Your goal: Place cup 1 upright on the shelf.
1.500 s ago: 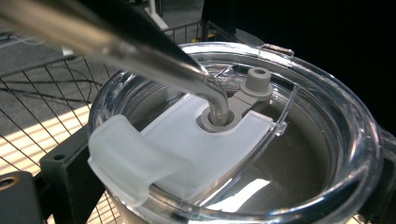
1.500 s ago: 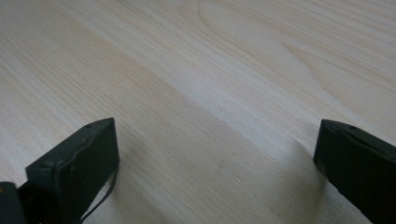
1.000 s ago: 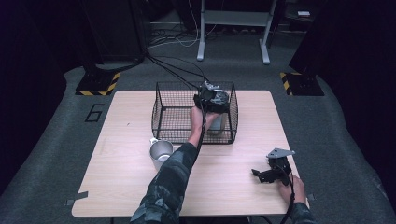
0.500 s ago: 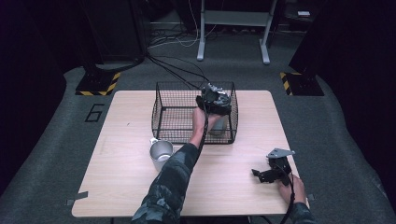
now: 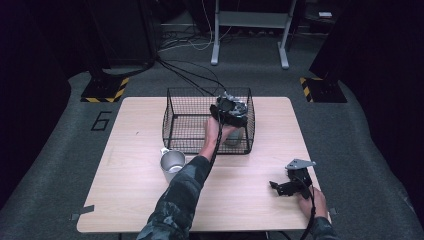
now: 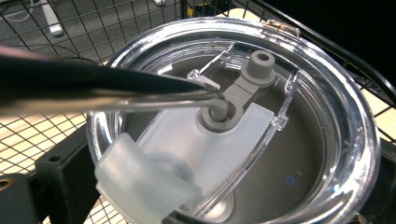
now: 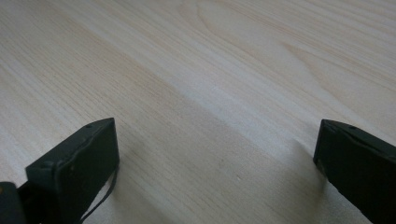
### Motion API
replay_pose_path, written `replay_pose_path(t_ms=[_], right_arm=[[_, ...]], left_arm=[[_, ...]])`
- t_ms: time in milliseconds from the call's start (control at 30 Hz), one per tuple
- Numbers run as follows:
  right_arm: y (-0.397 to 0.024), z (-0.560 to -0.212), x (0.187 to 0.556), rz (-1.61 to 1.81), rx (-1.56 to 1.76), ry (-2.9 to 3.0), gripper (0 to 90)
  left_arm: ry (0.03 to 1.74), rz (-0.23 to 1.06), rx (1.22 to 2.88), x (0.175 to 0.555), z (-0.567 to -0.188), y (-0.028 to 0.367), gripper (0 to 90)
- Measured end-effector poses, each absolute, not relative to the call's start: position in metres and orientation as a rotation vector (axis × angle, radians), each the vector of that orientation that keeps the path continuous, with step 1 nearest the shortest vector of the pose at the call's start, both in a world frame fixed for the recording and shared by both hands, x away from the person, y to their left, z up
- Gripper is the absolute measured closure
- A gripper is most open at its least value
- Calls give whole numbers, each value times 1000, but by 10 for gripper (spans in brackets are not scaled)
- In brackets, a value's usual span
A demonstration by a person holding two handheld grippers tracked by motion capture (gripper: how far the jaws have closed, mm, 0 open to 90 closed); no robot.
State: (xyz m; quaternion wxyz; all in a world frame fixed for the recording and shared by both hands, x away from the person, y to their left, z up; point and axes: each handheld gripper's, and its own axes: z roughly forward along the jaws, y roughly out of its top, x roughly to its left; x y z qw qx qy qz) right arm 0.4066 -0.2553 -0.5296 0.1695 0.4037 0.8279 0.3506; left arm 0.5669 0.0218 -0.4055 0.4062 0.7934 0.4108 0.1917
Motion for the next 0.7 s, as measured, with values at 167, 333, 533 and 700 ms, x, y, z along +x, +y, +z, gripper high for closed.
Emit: replay_pose_path(t_ms=[167,333,533,700], right_arm=[[-255,-530,407,997,1147,2353,0],[-255,-530,407,997,1145,2354,0],[-255,-530,407,996,1148,2353,0],[-255,-530,407,996,1147,2354,0]], left_arm=[[1036,481,1981,562,-402,27,7],[1016,483,1990,556,-393,30,0],[1005,465,1970,546,-388,38,2],[949,457,1967,532,-380,44,2]])
